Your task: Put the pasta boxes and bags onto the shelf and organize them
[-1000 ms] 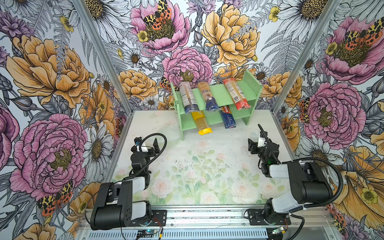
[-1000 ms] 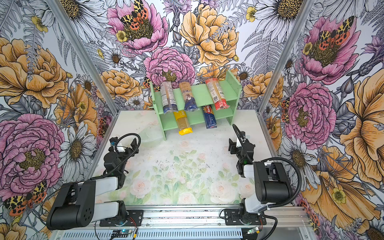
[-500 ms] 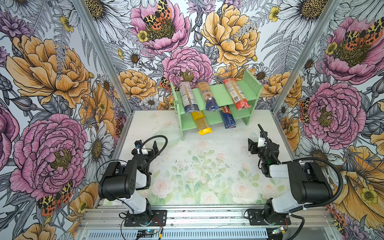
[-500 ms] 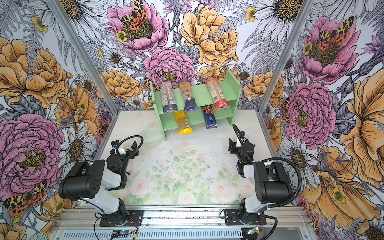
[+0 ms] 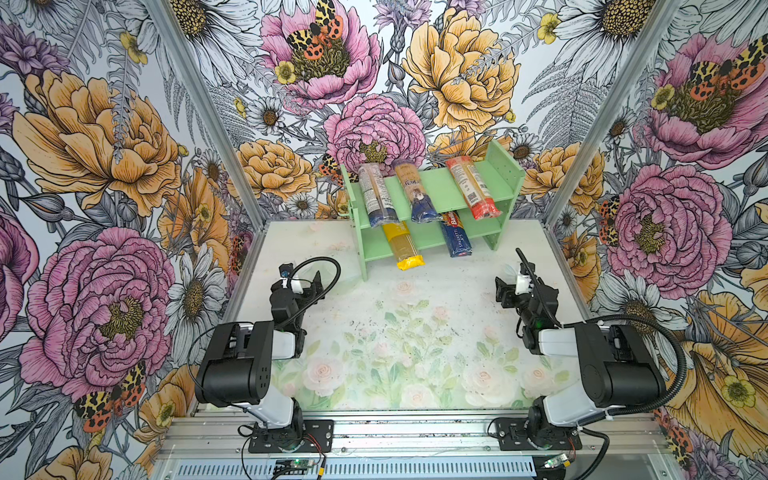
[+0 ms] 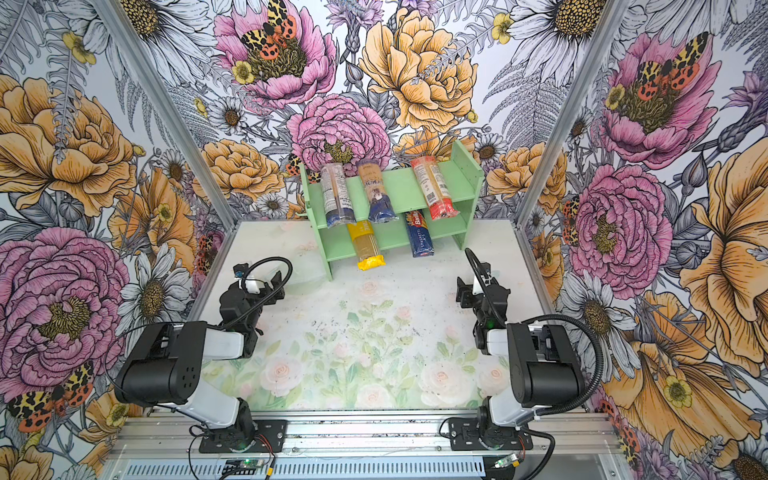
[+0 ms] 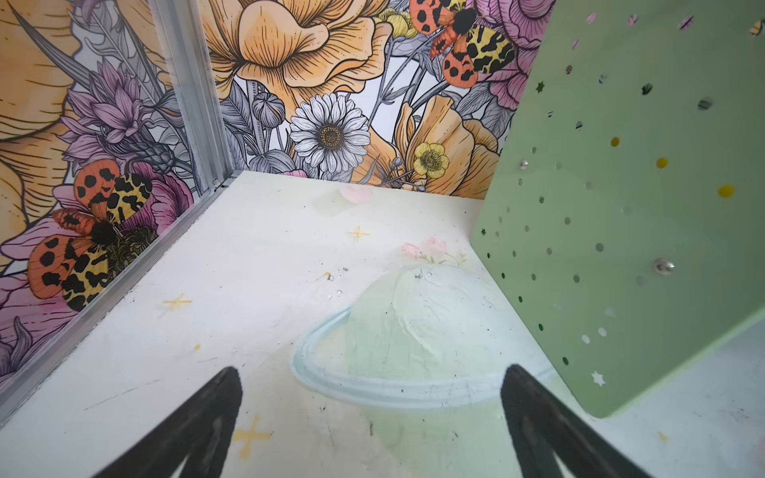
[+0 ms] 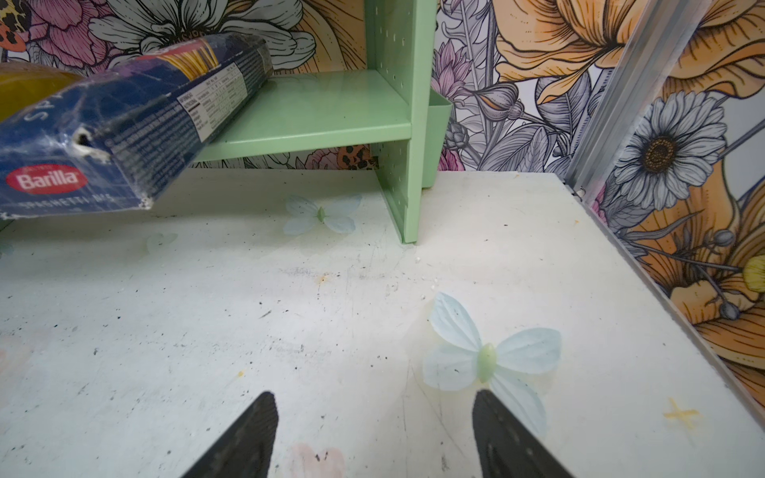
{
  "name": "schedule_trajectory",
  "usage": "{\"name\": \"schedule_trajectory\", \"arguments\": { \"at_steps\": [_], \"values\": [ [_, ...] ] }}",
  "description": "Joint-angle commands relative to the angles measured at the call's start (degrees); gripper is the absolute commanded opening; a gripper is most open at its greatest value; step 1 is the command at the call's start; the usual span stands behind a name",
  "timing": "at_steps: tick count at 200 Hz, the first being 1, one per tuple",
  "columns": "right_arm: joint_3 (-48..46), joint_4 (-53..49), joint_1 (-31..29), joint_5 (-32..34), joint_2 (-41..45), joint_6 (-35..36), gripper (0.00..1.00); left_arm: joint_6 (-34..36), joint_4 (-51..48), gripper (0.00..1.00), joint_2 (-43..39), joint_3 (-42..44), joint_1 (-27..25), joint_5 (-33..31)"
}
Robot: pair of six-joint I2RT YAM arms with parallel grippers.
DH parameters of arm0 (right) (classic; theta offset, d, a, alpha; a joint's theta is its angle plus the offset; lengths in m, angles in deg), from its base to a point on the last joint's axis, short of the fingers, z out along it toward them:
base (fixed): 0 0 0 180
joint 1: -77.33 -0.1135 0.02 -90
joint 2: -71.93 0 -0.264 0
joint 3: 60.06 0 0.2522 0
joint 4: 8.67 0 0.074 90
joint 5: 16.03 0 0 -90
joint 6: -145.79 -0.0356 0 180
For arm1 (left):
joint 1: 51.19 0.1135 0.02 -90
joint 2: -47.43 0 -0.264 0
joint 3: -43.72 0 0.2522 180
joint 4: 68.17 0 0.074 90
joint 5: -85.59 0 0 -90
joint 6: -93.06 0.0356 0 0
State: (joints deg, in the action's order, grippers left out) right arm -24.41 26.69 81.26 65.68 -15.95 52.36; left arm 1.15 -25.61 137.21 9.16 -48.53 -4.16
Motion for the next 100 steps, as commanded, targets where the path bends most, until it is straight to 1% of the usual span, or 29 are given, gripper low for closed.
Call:
{"name": "schedule_trajectory", "arguments": {
  "at_steps": [1, 13, 15, 17, 20, 100],
  "values": [
    [0.3, 1.4, -0.5, 0.6, -0.4, 0.6, 0.81, 2.4, -1.0, 0.99, -0.7, -0.3, -1.1, -0.8],
    [0.3, 1.5, -0.5, 0.6, -0.4, 0.6, 0.85, 3.3, -2.0, 0.99, -0.8, -0.7, -1.3, 0.3],
    [0.3, 1.4, -0.5, 0.6, -0.3, 0.6, 0.88, 3.3, -2.0, 0.99, -0.8, -0.7, -1.4, 0.4],
    [0.3, 1.4, -0.5, 0.6, -0.3, 0.6, 0.96, 3.3, -2.1, 0.99, -0.8, -0.8, -1.4, 0.4],
    [0.3, 1.4, -0.5, 0.6, -0.4, 0.6, 0.99, 3.4, -2.0, 0.99, -0.7, -0.7, -1.4, 0.4],
    [0.2, 1.5, -0.5, 0.6, -0.4, 0.6, 1.00, 3.5, -2.0, 0.99, -0.7, -0.7, -1.6, 0.1]
  ]
}}
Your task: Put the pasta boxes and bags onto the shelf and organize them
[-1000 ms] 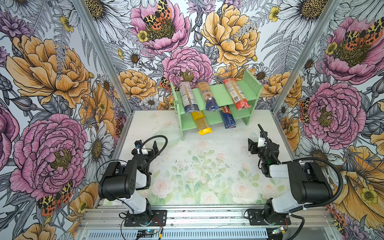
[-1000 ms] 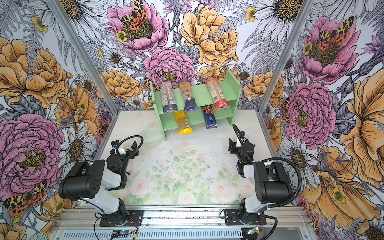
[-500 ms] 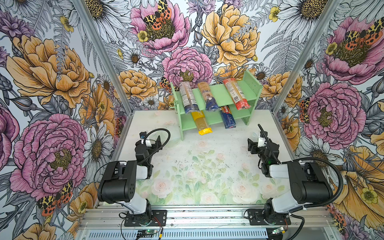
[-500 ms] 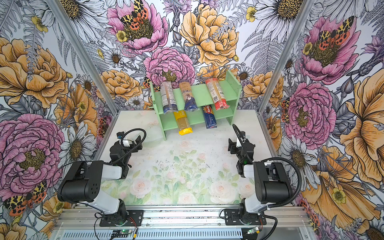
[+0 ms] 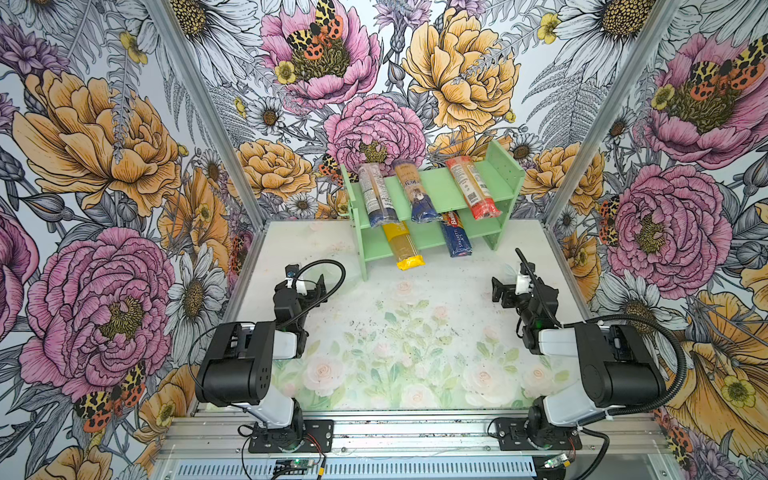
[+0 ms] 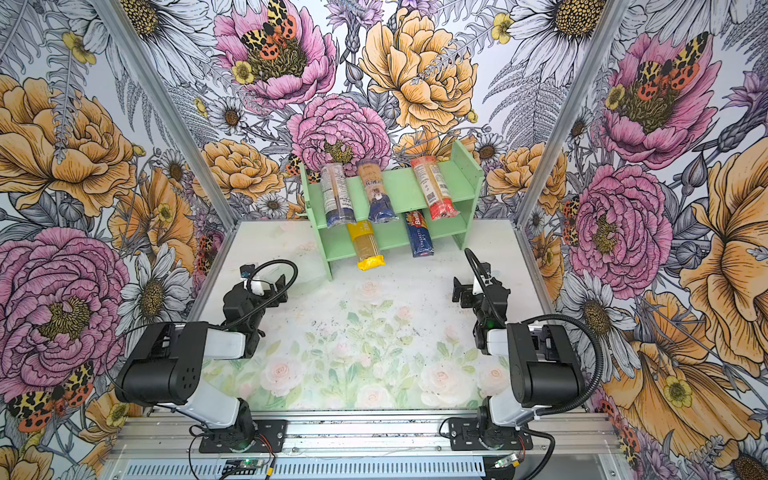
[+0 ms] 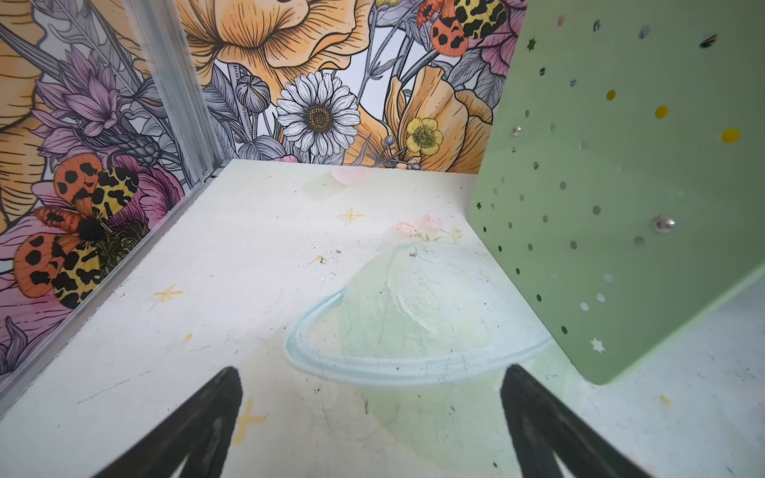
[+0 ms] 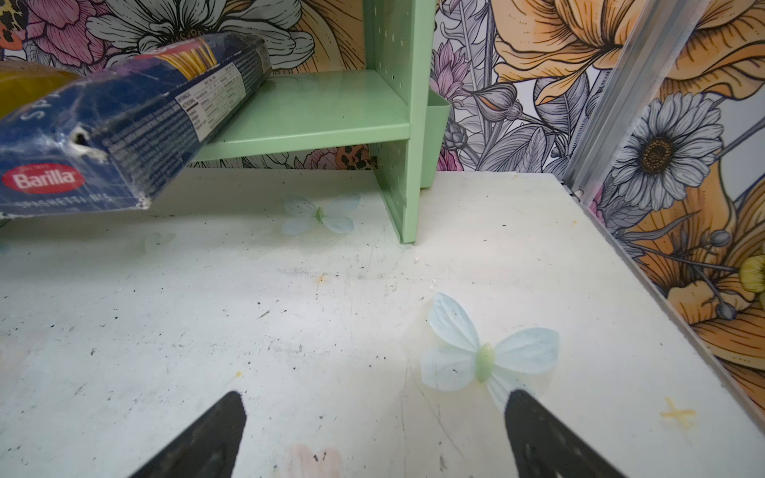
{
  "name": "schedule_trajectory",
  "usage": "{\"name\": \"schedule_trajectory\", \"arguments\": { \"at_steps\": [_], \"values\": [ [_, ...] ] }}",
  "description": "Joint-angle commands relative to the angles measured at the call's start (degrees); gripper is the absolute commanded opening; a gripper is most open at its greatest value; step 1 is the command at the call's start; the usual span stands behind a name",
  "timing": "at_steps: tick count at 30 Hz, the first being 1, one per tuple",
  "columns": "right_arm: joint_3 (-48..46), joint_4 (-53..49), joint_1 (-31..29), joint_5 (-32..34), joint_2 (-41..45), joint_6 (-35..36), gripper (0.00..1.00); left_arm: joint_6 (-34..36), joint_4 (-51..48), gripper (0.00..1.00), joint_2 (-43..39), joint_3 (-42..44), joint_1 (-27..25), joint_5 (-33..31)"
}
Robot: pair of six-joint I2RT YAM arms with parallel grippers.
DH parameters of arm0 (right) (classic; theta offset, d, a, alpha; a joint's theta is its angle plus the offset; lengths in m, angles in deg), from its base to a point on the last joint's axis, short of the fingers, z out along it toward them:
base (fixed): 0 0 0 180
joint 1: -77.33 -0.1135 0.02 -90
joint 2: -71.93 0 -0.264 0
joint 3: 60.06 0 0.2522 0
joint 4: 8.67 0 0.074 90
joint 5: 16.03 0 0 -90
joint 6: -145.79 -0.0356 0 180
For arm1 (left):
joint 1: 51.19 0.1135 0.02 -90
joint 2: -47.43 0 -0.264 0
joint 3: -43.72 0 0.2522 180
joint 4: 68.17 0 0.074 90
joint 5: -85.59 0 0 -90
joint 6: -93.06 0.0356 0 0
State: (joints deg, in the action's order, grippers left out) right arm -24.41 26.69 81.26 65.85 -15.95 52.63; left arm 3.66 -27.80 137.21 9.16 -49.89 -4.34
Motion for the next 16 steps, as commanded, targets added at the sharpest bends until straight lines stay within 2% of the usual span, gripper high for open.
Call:
{"name": "schedule_trajectory", "arguments": {
  "at_steps": [1, 16],
  "values": [
    [0.2, 1.5, -0.5, 0.5, -0.3, 0.3, 1.00, 1.0, 0.2, 0.99, -0.7, -0.7, -0.2, 0.3],
    [0.1, 1.7, -0.5, 0.5, -0.3, 0.3, 1.00, 0.5, -0.1, 0.99, -0.7, -0.8, 0.2, 0.3]
  ]
}}
